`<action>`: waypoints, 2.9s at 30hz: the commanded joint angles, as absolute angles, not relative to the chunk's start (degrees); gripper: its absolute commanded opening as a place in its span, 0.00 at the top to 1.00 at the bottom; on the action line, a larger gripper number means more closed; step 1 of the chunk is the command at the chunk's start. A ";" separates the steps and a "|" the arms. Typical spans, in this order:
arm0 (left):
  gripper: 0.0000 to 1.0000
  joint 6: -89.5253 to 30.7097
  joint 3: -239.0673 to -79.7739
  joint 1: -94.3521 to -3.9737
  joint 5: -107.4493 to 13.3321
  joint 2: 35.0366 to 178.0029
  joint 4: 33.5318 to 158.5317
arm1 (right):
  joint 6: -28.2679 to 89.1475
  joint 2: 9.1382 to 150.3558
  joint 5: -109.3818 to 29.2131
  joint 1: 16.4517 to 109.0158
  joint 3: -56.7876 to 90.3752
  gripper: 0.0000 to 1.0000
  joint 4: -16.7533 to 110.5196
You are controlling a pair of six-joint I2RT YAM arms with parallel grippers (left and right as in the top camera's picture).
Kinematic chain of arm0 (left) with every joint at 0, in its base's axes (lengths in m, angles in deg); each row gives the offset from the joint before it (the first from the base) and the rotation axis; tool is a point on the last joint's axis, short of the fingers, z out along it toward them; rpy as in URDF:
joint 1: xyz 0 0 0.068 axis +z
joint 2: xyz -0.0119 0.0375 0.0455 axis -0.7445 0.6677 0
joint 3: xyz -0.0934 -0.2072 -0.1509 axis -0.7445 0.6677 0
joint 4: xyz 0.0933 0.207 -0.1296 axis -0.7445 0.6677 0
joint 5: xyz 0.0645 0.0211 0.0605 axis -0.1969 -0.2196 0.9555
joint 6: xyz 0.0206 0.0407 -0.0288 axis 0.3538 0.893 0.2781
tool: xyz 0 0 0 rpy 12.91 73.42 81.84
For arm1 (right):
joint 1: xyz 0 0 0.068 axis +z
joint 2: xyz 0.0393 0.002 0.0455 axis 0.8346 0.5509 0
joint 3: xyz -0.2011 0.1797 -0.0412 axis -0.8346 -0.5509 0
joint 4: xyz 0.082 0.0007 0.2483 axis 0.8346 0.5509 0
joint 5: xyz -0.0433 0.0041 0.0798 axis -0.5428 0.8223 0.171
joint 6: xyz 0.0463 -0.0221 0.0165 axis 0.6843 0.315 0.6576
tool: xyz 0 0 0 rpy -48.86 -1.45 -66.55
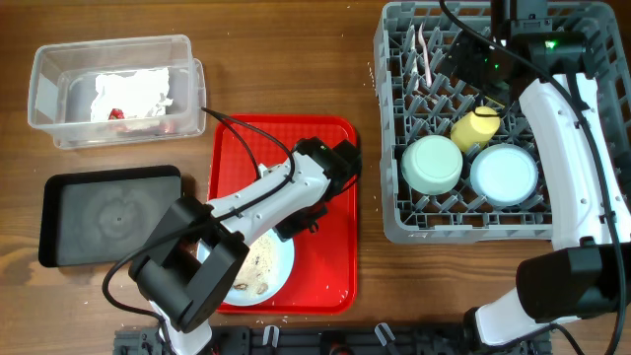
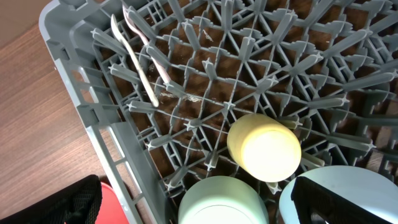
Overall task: Sort waste into correct bins and load items into the dishwasher rack
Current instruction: 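Lift the plate and carry it left over the black tray, then tilt the plate to dump the rice scraps onto the black tray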
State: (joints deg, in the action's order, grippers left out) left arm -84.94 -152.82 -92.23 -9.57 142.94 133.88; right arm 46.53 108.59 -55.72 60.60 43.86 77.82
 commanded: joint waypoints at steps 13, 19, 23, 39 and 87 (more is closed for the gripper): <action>0.96 -78.62 -163.75 -89.11 -1.33 143.62 143.34 | 46.55 106.69 -56.71 60.56 43.80 0.00 77.56; 0.96 -73.15 -164.38 -83.38 -1.33 143.62 143.32 | 46.55 106.69 -56.71 60.56 43.80 0.00 77.56; 0.96 -69.66 -164.40 -78.92 -0.61 143.62 143.21 | 46.55 106.69 -56.73 60.56 43.80 0.00 77.56; 0.96 -62.29 -173.87 -61.00 1.03 142.22 141.90 | 46.55 106.69 -56.73 60.56 43.80 0.00 77.56; 0.96 -41.37 -174.33 -18.03 -47.71 133.13 129.66 | 46.55 106.69 -56.71 60.56 43.80 0.00 77.56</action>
State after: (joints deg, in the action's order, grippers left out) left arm -46.93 -173.32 -20.83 -39.65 134.29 129.94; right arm 46.53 108.59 -55.72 60.60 43.86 77.78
